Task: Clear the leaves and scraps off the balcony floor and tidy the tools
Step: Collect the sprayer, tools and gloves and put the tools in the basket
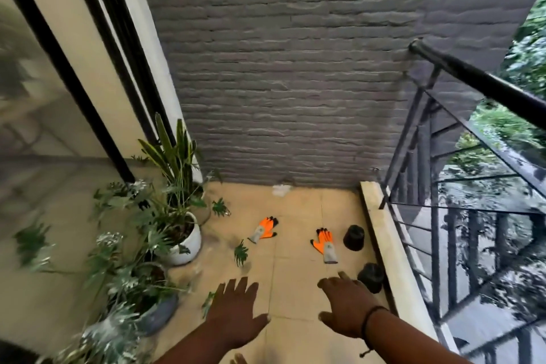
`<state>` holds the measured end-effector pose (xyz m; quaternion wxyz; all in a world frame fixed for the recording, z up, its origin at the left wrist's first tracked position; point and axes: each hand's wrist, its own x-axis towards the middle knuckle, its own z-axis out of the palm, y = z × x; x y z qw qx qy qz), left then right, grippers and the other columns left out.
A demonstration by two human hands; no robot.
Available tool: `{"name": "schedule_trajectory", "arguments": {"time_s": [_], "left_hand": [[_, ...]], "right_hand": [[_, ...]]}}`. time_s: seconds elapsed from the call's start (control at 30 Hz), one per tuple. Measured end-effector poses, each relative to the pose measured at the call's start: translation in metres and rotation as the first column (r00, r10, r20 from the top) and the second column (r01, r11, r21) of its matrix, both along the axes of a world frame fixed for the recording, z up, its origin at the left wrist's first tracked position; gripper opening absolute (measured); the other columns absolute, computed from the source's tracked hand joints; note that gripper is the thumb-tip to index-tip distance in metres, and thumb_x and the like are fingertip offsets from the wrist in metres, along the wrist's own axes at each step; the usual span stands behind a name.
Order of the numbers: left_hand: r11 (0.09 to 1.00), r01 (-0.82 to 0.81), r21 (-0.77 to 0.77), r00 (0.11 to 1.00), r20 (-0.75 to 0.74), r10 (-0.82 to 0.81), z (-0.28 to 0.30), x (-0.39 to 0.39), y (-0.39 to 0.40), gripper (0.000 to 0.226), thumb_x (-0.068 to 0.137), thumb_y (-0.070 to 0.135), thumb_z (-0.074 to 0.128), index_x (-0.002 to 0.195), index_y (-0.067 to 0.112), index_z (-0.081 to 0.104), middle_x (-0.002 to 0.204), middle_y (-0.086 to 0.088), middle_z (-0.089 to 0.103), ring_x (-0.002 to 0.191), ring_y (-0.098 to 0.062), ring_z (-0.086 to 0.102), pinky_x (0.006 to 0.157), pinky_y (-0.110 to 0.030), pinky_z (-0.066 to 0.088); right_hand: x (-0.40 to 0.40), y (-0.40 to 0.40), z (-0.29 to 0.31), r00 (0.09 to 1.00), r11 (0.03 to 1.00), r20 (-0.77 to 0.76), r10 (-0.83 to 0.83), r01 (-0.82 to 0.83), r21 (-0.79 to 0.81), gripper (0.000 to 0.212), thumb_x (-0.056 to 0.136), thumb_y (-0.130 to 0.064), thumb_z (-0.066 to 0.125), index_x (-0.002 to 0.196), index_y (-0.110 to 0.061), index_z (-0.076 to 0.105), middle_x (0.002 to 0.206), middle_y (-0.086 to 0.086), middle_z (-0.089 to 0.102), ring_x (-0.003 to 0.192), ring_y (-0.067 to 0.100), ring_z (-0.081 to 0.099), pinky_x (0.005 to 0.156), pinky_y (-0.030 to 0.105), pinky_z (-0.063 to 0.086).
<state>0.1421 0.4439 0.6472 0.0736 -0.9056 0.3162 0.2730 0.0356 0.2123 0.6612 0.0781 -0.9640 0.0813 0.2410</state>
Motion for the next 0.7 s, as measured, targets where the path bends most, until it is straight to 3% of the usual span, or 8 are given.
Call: {"name": "schedule_trajectory", "arguments": {"time_s": [0.07,0.23,0.47,0.7], "left_hand": [[1.000,-0.005,-0.004,1.000,-0.019,0.005,-0.010,0.025,-0.009,0.096,0.084,0.082,0.019,0.157,0.022,0.008,0.165,-0.008,0.003,0.150,-0.034,0.004,0.121,-0.048,0.005],[0.999,0.028,-0.037,1.000,0.006,-0.028,-0.028,0.112,-0.047,0.085,0.092,0.070,0.032,0.157,0.021,0.009,0.165,-0.010,0.004,0.150,-0.034,0.004,0.121,-0.048,0.004],[0.973,0.226,-0.039,0.971,0.088,-0.222,-0.026,0.242,-0.108,0.083,0.094,0.067,0.034,0.157,0.019,0.010,0.165,-0.009,0.002,0.150,-0.033,0.004,0.120,-0.048,0.006],[0.973,0.219,0.068,0.975,-0.040,-0.216,-0.071,0.304,-0.165,0.079,0.095,0.067,0.031,0.157,0.022,0.011,0.165,-0.008,0.005,0.150,-0.031,0.007,0.120,-0.046,0.007]], "right_hand": [[0.023,-0.012,-0.005,1.000,1.000,-0.002,-0.009,0.009,-0.001,0.067,0.091,-0.054,0.050,0.146,-0.023,0.029,0.149,0.005,0.038,0.146,0.030,0.018,0.114,0.044,0.026],[0.084,-0.046,-0.013,0.998,0.998,-0.046,-0.053,0.052,-0.023,0.068,0.092,-0.055,0.049,0.148,-0.023,0.028,0.151,0.004,0.035,0.145,0.030,0.019,0.114,0.044,0.027],[0.159,-0.077,-0.018,0.978,0.979,-0.057,-0.202,0.201,-0.015,0.069,0.091,-0.055,0.050,0.149,-0.024,0.029,0.153,0.002,0.034,0.144,0.028,0.022,0.115,0.041,0.028],[0.197,-0.123,-0.040,0.910,0.896,-0.172,-0.377,0.405,0.180,0.059,0.094,-0.049,0.052,0.146,-0.030,0.033,0.150,0.000,0.037,0.144,0.023,0.026,0.112,0.034,0.032]]}}
